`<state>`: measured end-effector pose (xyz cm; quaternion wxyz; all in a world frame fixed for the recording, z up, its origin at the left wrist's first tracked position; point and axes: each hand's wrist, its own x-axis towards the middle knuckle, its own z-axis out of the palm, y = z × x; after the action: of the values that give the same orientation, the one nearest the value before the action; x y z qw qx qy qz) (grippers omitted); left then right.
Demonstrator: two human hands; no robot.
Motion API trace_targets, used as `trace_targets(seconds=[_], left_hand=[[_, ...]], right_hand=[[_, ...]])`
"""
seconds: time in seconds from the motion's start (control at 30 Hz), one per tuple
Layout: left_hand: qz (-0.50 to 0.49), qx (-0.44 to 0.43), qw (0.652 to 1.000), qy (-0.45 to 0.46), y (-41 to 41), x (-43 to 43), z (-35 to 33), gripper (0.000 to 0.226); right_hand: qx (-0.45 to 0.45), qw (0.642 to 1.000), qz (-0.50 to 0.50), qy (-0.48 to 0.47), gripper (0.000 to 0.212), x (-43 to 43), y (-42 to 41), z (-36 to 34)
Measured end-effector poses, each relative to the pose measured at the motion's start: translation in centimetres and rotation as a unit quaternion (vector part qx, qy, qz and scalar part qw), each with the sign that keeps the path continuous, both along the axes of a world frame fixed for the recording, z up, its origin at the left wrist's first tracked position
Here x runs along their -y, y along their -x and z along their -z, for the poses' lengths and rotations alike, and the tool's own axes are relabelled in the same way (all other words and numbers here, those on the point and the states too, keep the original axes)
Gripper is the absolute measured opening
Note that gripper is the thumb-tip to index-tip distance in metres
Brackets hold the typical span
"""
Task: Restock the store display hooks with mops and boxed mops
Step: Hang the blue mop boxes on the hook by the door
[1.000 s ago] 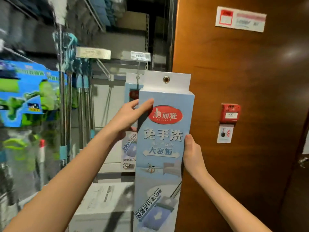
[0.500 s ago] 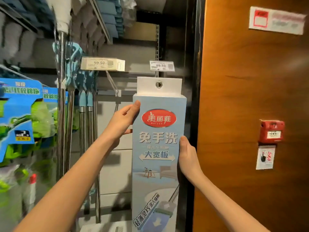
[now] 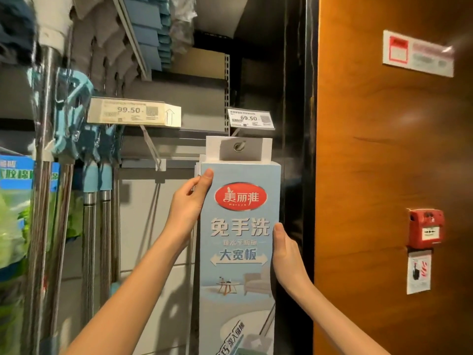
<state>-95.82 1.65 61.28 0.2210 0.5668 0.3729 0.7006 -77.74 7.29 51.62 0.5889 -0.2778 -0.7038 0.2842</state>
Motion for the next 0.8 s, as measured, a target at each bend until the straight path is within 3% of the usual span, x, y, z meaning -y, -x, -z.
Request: trace_targets(seconds=[0.13,0.33,0.57,0.8], left_hand=[[0.003,0.02,1.0,0.018,0.9,-1.7,0.6,0.056],[-0.007,0.03,0.999,0.03,2.0,-4.4,1.1,0.05],[-0.071,0.017,0.996,0.057,2.7,-6.3,2.1,0.08],[-0.065,0.001,0.995,0.079,2.2,-5.9,2.5,0.074]], right_hand=[[-0.001,1.0,-0.016,0.027,0.056,-0.6,0.7,0.2],[-0.012,0.999,-0.008,0.049,0.057,-3.0,2.2,0.9],[-0.03,0.995,0.013,0.09,0.039,-4.2,3.4,1.4],[-0.036,0.991,0.009,0.131,0.049,-4.0,3.1,1.6]])
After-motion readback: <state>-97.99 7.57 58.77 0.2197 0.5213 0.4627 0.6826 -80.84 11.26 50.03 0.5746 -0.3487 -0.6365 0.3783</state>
